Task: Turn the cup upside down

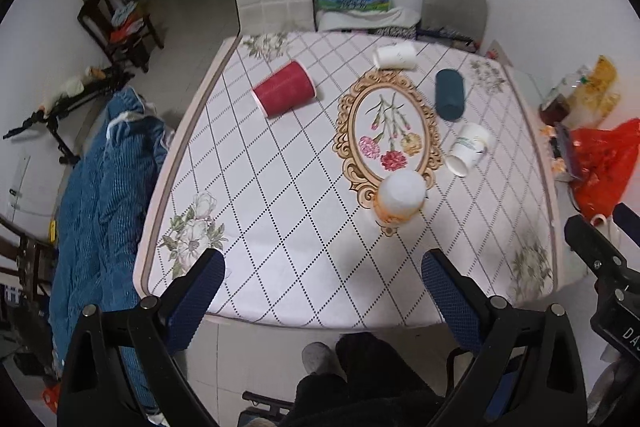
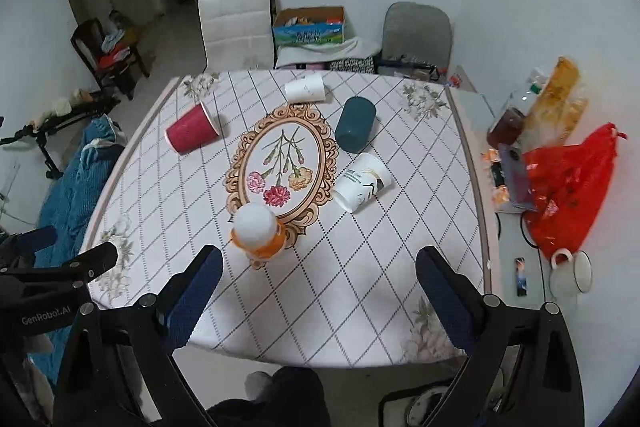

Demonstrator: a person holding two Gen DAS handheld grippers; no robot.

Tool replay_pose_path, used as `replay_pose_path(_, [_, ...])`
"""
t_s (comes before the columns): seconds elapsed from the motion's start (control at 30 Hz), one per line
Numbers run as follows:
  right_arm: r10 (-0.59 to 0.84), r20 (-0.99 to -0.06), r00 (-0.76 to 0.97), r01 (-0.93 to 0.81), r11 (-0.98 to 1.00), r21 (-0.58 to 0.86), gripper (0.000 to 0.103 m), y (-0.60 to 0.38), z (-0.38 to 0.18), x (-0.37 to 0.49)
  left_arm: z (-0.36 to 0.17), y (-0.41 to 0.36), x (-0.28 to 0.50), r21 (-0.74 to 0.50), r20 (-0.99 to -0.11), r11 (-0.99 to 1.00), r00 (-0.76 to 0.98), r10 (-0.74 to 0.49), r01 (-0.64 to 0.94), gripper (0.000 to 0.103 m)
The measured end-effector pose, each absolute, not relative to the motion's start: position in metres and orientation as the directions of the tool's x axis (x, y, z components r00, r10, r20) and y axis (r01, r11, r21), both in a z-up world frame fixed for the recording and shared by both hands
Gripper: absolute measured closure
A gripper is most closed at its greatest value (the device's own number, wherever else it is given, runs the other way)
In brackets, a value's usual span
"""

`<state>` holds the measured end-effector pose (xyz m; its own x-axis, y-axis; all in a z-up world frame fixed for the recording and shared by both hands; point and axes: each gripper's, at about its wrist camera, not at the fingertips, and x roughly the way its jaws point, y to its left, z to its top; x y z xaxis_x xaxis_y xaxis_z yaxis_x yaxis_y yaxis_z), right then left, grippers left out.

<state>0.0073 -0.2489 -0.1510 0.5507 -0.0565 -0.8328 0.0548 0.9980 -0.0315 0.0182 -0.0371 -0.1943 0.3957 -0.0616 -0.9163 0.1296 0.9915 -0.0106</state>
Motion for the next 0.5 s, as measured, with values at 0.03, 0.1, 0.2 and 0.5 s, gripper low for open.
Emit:
replay_pose_path(0.03, [-0.058, -0.824, 0.563, 0.056, 0.998, -0.032, 0.004, -0.246, -0.143, -0.003, -0.188, -0.036, 0.011, -0.010, -0.911, 0.991, 0.408, -0.065, 0.135, 0.002])
replay_pose_path(0.1, [-0.061, -0.808, 0.585, 0.054, 0.998, -0.037, 0.004, -0.240, -0.128, -0.022, -0.176, -0.033, -0.003, -0.013, -0.902, 0.990, 0.426, -0.073, 0.143, 0.002])
replay_pose_path(0.2, [-0.057, -0.788, 0.614, 0.055, 0.998, -0.030, 0.004, -0.232, -0.108, -0.051, -0.159, -0.027, -0.025, -0.019, -0.886, 0.988, 0.455, -0.086, 0.151, 0.002])
replay_pose_path(0.5, [-0.075, -0.725, 0.685, 0.083, 0.996, -0.024, 0.004, -0.222, -0.058, -0.138, -0.116, -0.012, -0.084, -0.032, -0.843, 0.987, 0.527, -0.111, 0.157, 0.002])
